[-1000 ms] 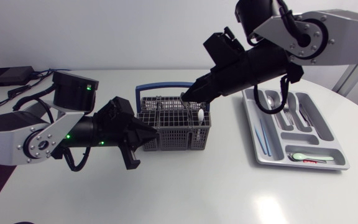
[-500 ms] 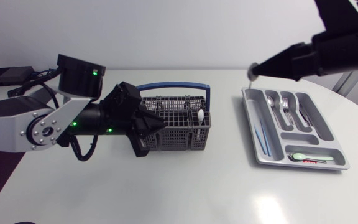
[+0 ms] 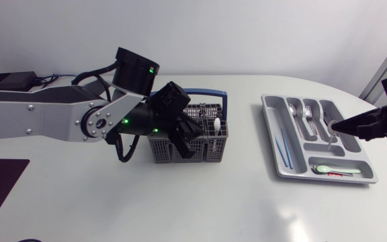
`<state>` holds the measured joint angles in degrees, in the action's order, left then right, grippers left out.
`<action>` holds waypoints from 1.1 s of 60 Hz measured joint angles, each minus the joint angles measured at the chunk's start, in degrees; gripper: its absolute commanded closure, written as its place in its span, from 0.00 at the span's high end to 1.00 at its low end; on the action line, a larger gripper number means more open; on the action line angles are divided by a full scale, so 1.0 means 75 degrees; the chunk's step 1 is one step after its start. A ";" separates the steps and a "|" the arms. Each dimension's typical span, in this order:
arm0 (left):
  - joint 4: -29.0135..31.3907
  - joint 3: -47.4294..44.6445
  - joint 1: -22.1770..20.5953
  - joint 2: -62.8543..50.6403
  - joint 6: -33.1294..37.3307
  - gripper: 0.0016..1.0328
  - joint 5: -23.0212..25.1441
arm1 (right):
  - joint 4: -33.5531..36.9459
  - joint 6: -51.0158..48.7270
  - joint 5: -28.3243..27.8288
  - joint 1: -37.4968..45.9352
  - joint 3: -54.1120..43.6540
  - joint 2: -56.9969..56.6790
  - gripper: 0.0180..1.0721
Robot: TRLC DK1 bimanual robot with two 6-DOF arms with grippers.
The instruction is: Unload the cutlery basket into the drawer organizer.
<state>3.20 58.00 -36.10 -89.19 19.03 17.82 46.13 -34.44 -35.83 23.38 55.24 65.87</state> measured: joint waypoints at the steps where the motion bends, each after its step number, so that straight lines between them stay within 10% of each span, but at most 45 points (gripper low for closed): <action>1: 0.0035 0.0035 -0.0006 -0.0032 -0.0003 0.33 -0.0026 | -0.0044 -0.0041 0.0020 0.0047 -0.0050 0.0029 0.05; 49: 0.0775 0.1443 -0.0350 -0.1043 -0.0545 0.43 -0.0449 | -0.2975 -0.1078 0.1816 0.1201 -0.1501 0.1976 0.07; 66: 0.0985 0.2008 -0.0379 -0.1317 -0.0670 0.43 -0.0501 | -0.3051 -0.1078 0.1813 0.1035 -0.1620 0.2028 0.86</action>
<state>10.59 73.06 -38.94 -99.07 14.00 14.06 23.24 -42.52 -22.24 31.14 43.09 81.08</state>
